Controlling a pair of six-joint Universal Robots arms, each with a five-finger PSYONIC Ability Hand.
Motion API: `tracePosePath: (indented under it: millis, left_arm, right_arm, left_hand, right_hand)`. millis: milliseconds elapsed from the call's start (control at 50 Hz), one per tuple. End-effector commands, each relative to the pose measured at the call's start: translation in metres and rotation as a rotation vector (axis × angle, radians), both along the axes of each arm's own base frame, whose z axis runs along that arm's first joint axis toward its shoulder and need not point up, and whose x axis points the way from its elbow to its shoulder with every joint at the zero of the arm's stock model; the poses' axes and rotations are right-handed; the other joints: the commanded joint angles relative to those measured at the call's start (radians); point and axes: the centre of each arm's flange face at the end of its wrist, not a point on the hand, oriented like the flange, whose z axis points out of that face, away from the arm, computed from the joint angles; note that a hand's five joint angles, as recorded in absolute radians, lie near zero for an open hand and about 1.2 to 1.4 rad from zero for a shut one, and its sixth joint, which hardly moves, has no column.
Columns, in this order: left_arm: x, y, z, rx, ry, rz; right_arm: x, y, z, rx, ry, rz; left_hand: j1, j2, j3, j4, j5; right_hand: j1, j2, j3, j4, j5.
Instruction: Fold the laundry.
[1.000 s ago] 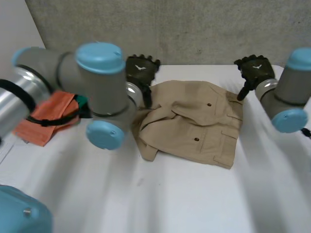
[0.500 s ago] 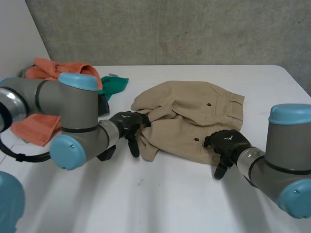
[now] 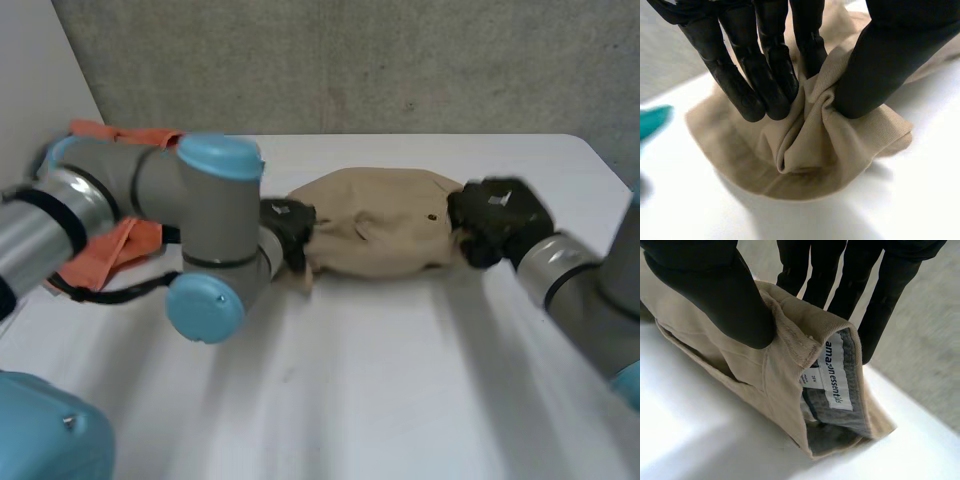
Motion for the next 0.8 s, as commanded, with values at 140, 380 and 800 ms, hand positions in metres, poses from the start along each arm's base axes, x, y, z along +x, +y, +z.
tracePosePath:
  millis: [140,380,800]
  left_arm:
    - [0.053,0.034,0.199,-0.392,0.259,-0.025]
    - [0.089,0.040,0.309,-0.737,0.443,0.036]
    - [0.032,-0.130,0.096,-0.547,0.231,0.056]
  right_arm:
    - [-0.010,-0.003,0.149,-0.212,-0.253,0.004]
    - [-0.017,-0.023,0.228,-0.357,-0.505,-0.060]
    - [0.043,-0.121,0.039,-0.209,-0.292,-0.243]
  left_hand:
    - [0.248,0.219,0.218,0.202,0.251]
    - [0.248,0.219,0.218,0.202,0.251]
    - [0.248,0.219,0.218,0.202,0.251]
  right_hand:
    - [0.284,0.228,0.218,0.206,0.213]
    - [0.284,0.228,0.218,0.206,0.213]
    - [0.284,0.228,0.218,0.206,0.213]
